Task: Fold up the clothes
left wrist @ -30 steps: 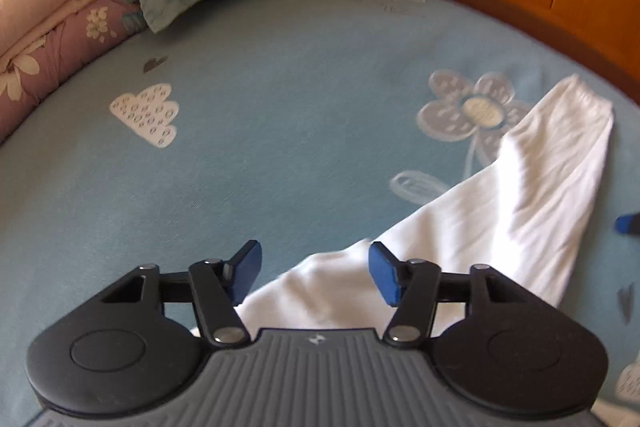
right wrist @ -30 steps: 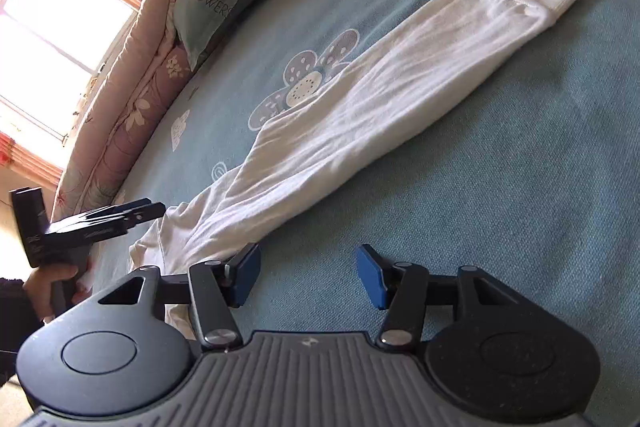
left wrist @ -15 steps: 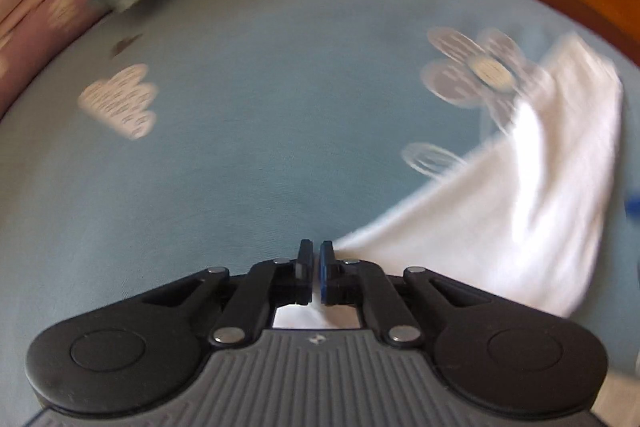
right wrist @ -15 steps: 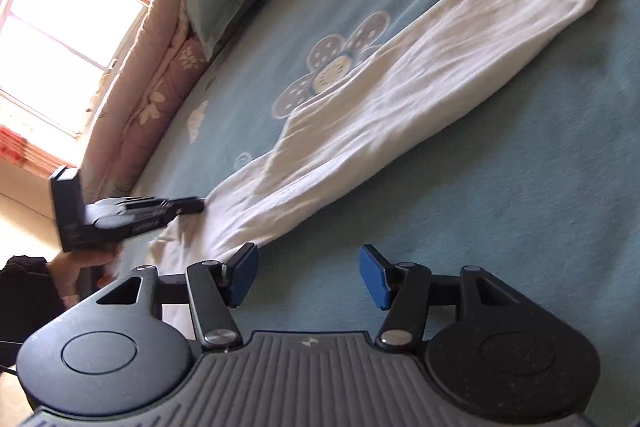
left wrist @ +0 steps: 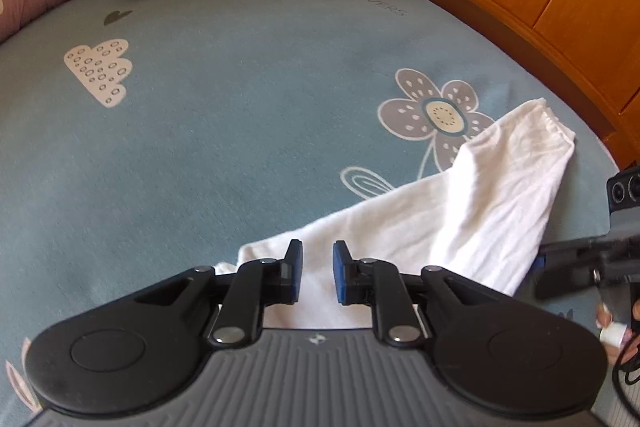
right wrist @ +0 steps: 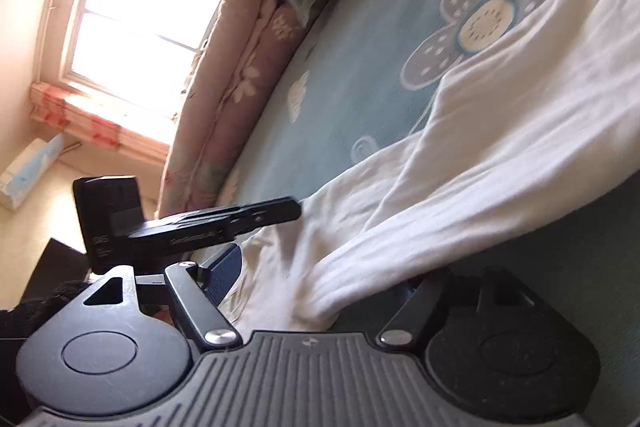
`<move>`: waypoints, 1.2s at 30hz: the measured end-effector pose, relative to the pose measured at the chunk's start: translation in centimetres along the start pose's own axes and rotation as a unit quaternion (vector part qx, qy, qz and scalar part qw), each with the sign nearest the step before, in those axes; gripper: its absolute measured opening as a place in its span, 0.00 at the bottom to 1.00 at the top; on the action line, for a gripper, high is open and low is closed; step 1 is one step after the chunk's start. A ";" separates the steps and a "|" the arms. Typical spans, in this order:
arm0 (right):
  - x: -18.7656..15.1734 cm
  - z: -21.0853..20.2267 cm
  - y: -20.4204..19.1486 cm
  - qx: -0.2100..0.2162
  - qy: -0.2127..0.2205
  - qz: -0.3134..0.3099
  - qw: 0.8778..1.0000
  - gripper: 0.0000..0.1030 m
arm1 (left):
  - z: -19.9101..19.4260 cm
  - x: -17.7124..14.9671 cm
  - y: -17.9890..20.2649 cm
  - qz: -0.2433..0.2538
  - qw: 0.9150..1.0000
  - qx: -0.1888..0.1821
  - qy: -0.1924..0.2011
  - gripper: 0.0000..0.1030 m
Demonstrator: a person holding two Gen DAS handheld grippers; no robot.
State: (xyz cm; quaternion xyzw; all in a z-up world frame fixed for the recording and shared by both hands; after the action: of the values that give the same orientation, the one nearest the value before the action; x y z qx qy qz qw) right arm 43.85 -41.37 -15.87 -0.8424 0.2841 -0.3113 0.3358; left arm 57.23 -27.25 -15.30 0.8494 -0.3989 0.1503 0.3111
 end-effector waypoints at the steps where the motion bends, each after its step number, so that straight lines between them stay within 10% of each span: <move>1: -0.5 0.2 -0.5 0.002 -0.009 -0.011 1.000 0.77 | 0.1 -0.2 0.1 0.001 1.000 0.001 0.001 0.18; 7: -1.6 2.5 -2.5 -0.017 -0.013 -0.045 0.999 0.66 | 0.4 -1.2 0.3 -0.011 1.000 -0.001 -0.008 0.20; 9: -1.7 2.5 -2.8 -0.020 -0.013 -0.043 0.999 0.25 | 0.3 -1.4 0.4 -0.007 1.000 -0.001 -0.012 0.21; 11: -2.2 1.5 -2.9 -0.016 -0.015 -0.040 0.999 0.10 | 0.1 -1.7 0.5 -0.010 1.000 -0.003 -0.014 0.23; 21: -5.5 -1.7 0.4 -0.095 -0.071 -0.057 0.991 0.23 | -0.6 -2.8 3.3 0.032 0.999 -0.017 -0.014 0.29; 24: -4.6 -3.9 1.4 -0.118 -0.044 -0.042 0.991 0.41 | 0.0 -2.3 4.1 0.078 0.997 -0.010 -0.022 0.30; 29: -1.1 -8.1 5.7 -0.210 0.036 -0.004 0.977 0.43 | 1.1 -0.4 4.5 0.093 0.996 -0.009 -0.014 0.30; 36: 4.4 -12.1 13.4 -0.207 0.118 0.176 0.955 0.43 | -0.2 1.5 2.9 0.049 0.997 0.040 0.053 0.32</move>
State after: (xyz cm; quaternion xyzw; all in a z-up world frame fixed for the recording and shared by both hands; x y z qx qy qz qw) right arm 34.43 -57.33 -17.36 -0.7872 0.5237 -0.2792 0.1676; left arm 55.89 -29.39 -13.18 0.8315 -0.4164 0.2262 0.2900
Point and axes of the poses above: each gripper's, at about its wrist camera, not at the fingertips, and z roughly the way its jaws point, y to its right, x to its top, the point moved 10 cm from there along z, roughly the way its jaws point, and after that the axes turned 15 degrees about -x, right-handed, at the moved point
